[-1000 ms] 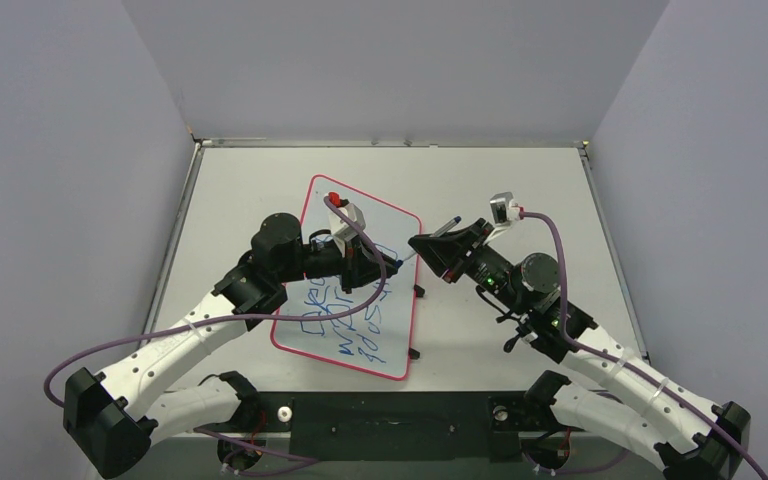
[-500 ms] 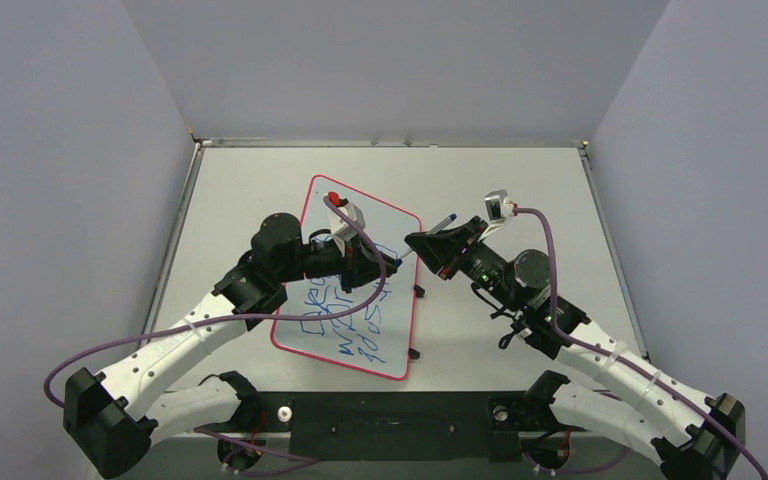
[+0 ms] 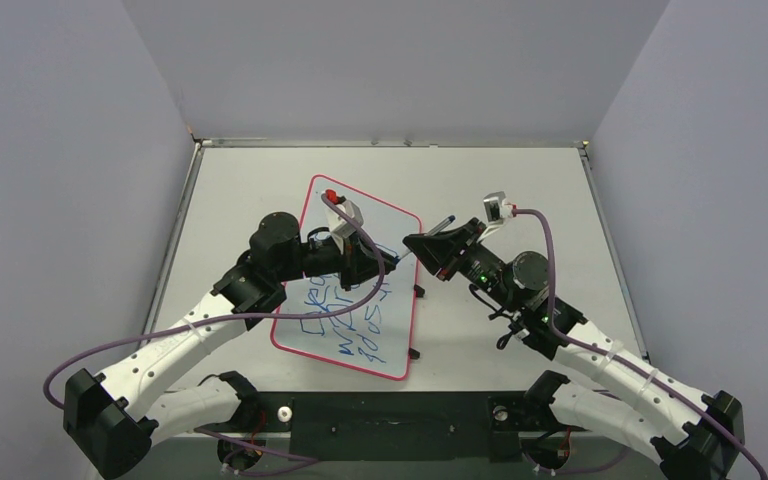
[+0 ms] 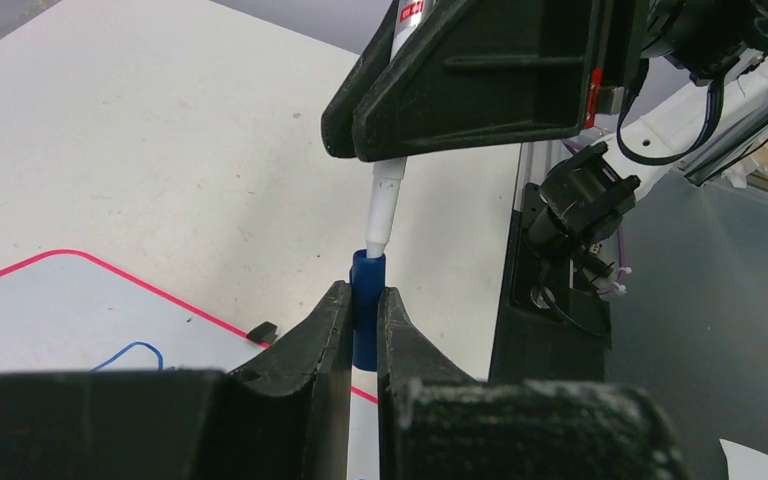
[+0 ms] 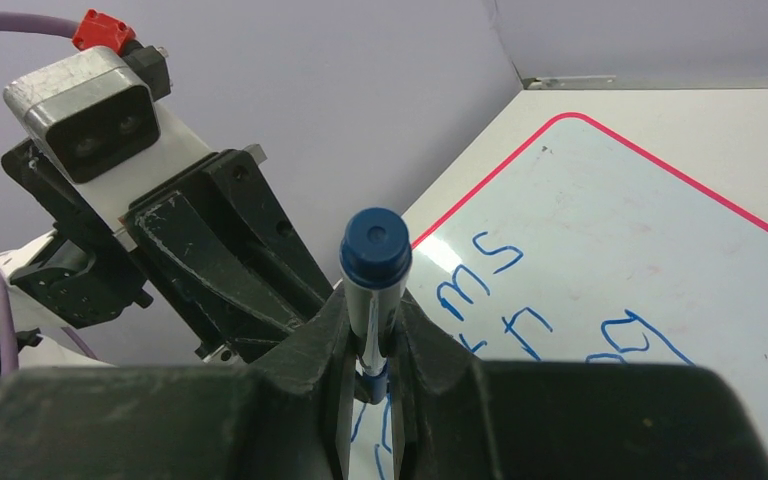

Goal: Write a sentence on the whiteboard
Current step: Close the pen cap.

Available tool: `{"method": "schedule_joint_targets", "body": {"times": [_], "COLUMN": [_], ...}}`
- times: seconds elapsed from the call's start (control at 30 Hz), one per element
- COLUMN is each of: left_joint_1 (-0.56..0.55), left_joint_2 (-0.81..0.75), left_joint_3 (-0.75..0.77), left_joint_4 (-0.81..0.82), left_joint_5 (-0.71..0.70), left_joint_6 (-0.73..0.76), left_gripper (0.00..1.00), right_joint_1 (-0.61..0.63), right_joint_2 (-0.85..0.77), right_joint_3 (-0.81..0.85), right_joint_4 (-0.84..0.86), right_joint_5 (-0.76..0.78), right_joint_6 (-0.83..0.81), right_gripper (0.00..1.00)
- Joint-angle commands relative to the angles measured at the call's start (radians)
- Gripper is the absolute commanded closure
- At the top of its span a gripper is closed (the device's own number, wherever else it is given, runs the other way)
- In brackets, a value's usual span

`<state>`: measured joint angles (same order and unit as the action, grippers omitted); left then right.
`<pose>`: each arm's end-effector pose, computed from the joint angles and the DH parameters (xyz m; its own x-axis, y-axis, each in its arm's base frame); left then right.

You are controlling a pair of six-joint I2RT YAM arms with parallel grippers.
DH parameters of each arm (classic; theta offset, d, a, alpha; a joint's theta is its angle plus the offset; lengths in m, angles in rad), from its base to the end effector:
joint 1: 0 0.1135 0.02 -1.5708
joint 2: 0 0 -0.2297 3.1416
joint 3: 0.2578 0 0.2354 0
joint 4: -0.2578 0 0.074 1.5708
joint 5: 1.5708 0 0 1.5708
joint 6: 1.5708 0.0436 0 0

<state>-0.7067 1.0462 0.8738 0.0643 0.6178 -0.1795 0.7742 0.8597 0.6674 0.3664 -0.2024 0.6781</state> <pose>0.1725 -0.1805 0.3206 -0.2534 0.0250 -0.9670 0.9371 0.2546 -0.2390 0.1511 0.1600 0.3232 -0.4220 0.4469 -0.7888 -0.7213 0.3617 0.5907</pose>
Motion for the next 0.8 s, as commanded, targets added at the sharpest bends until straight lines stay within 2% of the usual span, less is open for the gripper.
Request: {"method": "schedule_joint_targets", "body": {"times": [0.0, 0.37, 0.77], "left_joint_1": [0.014, 0.030, 0.029], "left_joint_2": [-0.019, -0.021, 0.013], "left_joint_3": [0.011, 0.005, 0.025], "left_joint_4": [0.068, 0.094, 0.157], "left_joint_5": [-0.042, -0.036, 0.020], "left_joint_6": [-0.018, -0.039, -0.070], "left_gripper": [1.00, 1.00, 1.00], "right_joint_1": [0.015, 0.019, 0.081], "right_joint_2": [-0.018, -0.003, 0.169], "right_joint_3": [-0.025, -0.031, 0.043], "right_joint_4": [0.043, 0.042, -0.027], "right_joint_5": [-0.024, -0.030, -0.059], "right_joint_6": [0.017, 0.016, -0.010], "right_gripper": [1.00, 1.00, 1.00]}}
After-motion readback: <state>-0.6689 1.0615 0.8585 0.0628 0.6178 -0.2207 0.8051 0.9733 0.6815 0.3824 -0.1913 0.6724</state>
